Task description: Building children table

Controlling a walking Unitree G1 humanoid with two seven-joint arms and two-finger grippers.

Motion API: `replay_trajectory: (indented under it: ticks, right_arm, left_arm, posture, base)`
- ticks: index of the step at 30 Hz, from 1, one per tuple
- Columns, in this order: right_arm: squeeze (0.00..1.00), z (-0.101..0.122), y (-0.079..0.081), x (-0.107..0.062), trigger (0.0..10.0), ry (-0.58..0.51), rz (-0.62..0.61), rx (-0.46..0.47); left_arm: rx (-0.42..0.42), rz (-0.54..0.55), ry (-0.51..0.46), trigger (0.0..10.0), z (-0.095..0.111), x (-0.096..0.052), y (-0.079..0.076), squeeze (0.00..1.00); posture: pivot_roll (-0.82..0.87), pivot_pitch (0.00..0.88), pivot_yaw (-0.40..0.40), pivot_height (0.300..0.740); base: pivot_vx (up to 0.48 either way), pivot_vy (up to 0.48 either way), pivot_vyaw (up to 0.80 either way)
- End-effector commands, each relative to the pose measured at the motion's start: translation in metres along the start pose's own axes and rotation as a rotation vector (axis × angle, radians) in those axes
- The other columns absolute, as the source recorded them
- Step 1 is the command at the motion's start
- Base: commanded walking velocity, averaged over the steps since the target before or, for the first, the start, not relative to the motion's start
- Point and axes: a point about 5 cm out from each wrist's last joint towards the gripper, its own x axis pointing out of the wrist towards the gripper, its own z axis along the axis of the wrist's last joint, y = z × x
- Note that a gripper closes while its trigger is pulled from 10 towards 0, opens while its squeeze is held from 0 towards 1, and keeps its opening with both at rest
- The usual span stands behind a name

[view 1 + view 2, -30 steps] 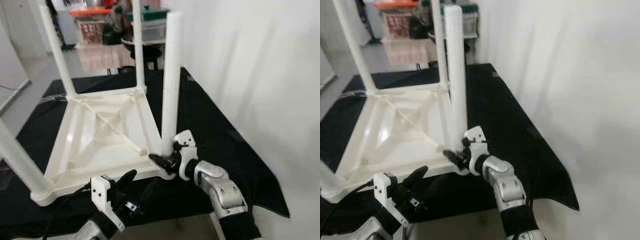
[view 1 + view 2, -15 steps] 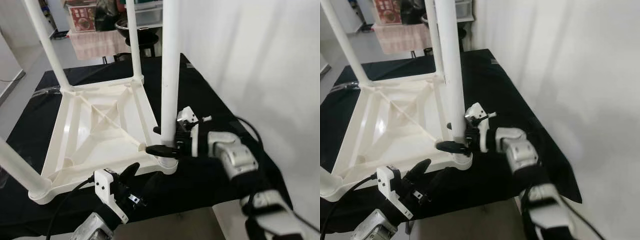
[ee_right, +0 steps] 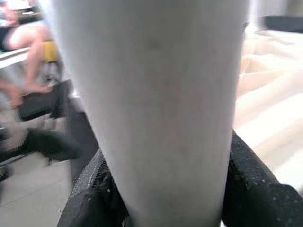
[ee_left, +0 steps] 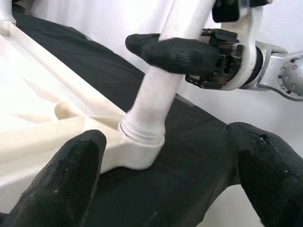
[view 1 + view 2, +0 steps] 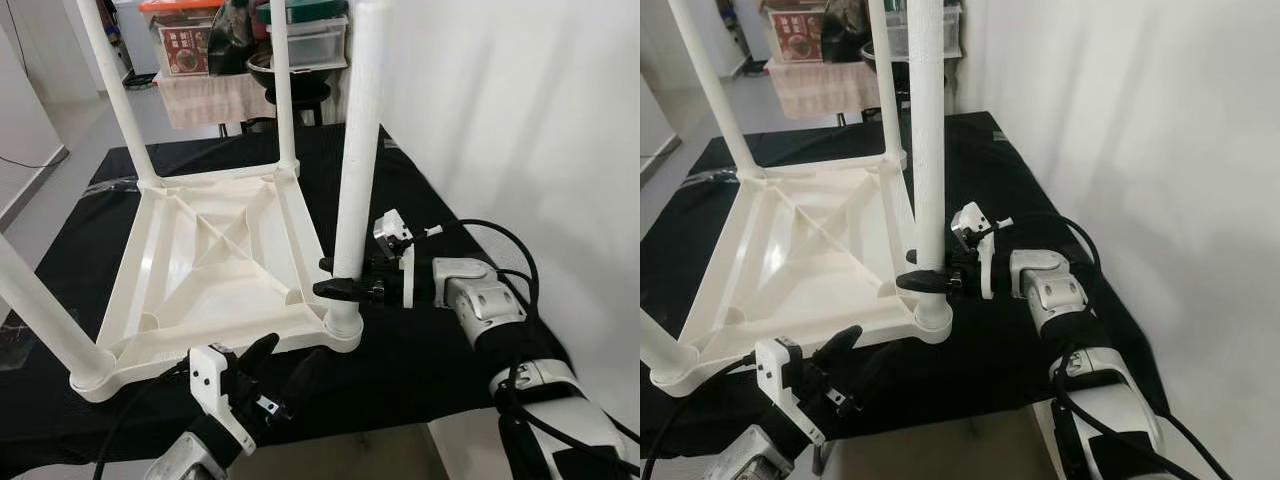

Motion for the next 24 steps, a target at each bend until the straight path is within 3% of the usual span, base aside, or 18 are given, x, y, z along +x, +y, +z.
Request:
replay_trajectory:
  ticks: [1, 2, 3, 4, 5, 6, 7, 8, 9, 17, 18, 24]
  right_arm:
    - [0.0, -0.015, -0.006, -0.006, 0.0, 0.025, -0.13, 0.09]
    - [0.0, -0.024, -0.01, 0.003, 0.0, 0.015, -0.367, 0.093]
    - [0.0, -0.039, -0.007, 0.003, 0.0, -0.005, -0.681, 0.182]
    - [0.0, -0.05, -0.003, -0.003, 0.0, -0.003, -0.906, 0.257]
    - [0.0, -0.05, -0.003, -0.003, 0.0, -0.003, -0.906, 0.257]
    - [0.0, -0.06, 0.017, 0.006, 0.0, 0.008, -0.858, 0.3]
    - [0.0, -0.06, 0.017, 0.006, 0.0, 0.008, -0.858, 0.3]
    - [0.0, -0.063, 0.034, 0.016, 0.0, 0.006, -0.785, 0.296]
    - [0.0, -0.066, 0.05, 0.033, 0.0, 0.032, -0.604, 0.256]
    - [0.0, -0.066, 0.04, 0.038, 0.0, 0.071, -0.579, 0.241]
    - [0.0, -0.061, 0.035, 0.039, 10.0, 0.06, -0.596, 0.258]
    - [0.0, -0.055, 0.034, 0.042, 10.0, 0.127, -0.581, 0.23]
  left_arm:
    - [-0.003, 0.01, 0.009, 10.0, -0.003, -0.003, 0.0, 0.0]
    - [-0.003, 0.011, 0.009, 10.0, -0.002, -0.004, 0.001, 0.0]
    - [-0.003, 0.012, 0.008, 10.0, -0.002, -0.005, 0.001, 0.0]
    - [-0.002, 0.012, 0.008, 10.0, -0.001, -0.005, 0.001, 0.0]
    - [-0.002, 0.012, 0.008, 10.0, -0.001, -0.005, 0.001, 0.0]
    - [-0.003, 0.013, 0.007, 10.0, -0.001, -0.005, 0.001, 0.0]
    - [-0.003, 0.013, 0.007, 10.0, -0.001, -0.005, 0.001, 0.0]
    - [-0.002, 0.013, 0.008, 10.0, 0.0, -0.005, 0.001, 0.0]
    - [-0.003, 0.013, 0.009, 10.0, 0.0, -0.005, 0.002, 0.0]
    - [-0.005, 0.009, 0.01, 10.0, -0.001, -0.004, 0.002, 0.0]
    - [-0.003, 0.016, 0.004, 10.0, 0.0, -0.004, 0.002, 0.0]
    - [-0.003, 0.021, -0.001, 10.0, 0.0, -0.004, 0.003, 0.0]
  posture:
    - [0.01, 0.0, -0.001, 0.74]
    - [0.0, 0.0, -0.001, 0.74]
    - [0.0, 0.0, 0.001, 0.74]
    - [0.0, 0.0, 0.001, 0.74]
    - [0.0, 0.0, 0.001, 0.74]
    - [0.0, 0.0, 0.001, 0.74]
    - [0.0, 0.0, 0.001, 0.74]
    - [0.0, 0.0, 0.011, 0.74]
    - [-0.01, 0.0, 0.016, 0.74]
    - [-0.01, 0.0, 0.001, 0.74]
    - [-0.01, 0.0, 0.004, 0.74]
    - [-0.01, 0.0, 0.004, 0.74]
  base:
    - [0.0, 0.0, 0.0]
    - [0.0, 0.0, 0.0]
    - [0.0, 0.0, 0.0]
    - [0.0, 0.0, 0.0]
    - [0.0, 0.0, 0.0]
    - [0.0, 0.0, 0.0]
    - [0.0, 0.0, 0.0]
    - [0.0, 0.0, 0.0]
    - [0.0, 0.0, 0.0]
    - [0.0, 0.0, 0.0]
    - [0.0, 0.0, 0.0]
    - [0.0, 0.0, 0.0]
